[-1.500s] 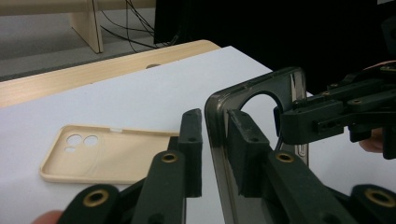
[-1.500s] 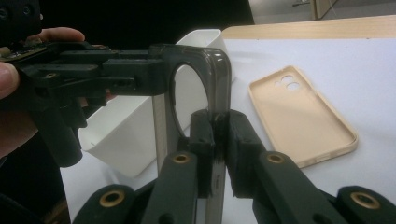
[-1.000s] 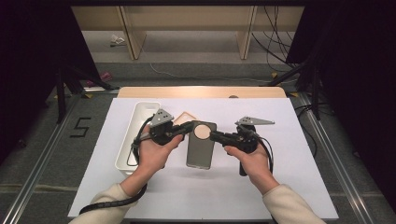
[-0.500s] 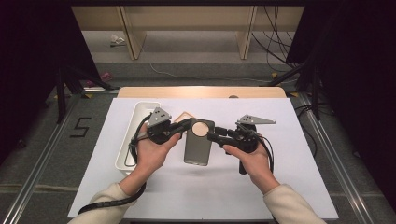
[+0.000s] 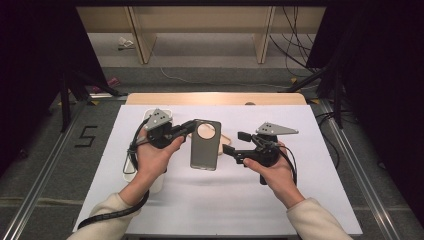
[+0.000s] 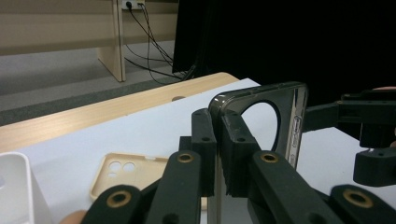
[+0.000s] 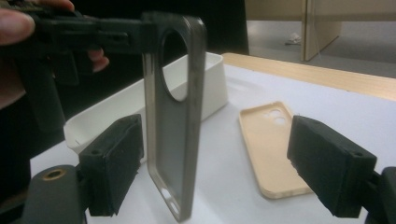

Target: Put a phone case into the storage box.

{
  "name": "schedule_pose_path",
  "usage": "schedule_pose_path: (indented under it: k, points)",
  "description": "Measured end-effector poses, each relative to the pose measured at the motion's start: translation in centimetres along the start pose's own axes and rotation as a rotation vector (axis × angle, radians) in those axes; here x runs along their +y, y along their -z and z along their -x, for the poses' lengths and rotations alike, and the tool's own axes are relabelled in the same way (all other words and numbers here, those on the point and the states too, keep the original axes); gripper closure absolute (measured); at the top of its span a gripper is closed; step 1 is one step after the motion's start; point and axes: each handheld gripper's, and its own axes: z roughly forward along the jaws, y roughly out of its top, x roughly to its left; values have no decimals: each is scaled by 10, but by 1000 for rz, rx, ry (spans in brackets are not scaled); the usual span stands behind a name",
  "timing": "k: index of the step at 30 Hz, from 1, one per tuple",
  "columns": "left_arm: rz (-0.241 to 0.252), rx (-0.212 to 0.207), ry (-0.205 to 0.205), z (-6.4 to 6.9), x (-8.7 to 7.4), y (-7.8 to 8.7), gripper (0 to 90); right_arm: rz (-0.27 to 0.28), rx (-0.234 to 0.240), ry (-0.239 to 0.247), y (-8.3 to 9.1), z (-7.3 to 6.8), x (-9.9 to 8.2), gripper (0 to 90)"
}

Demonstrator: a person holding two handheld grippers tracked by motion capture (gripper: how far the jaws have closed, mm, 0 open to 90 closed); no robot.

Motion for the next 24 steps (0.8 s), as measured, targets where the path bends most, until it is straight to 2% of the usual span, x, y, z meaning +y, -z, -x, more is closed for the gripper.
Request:
schedule_pose_path:
  k: [18,24]
  points:
    - [59,9,-21,-13,18,19,845,-7,-61,-8,17,13,-10,174]
    - [64,11,-23,-17,22,23,845,-15,-81,0,23,17,-15,171]
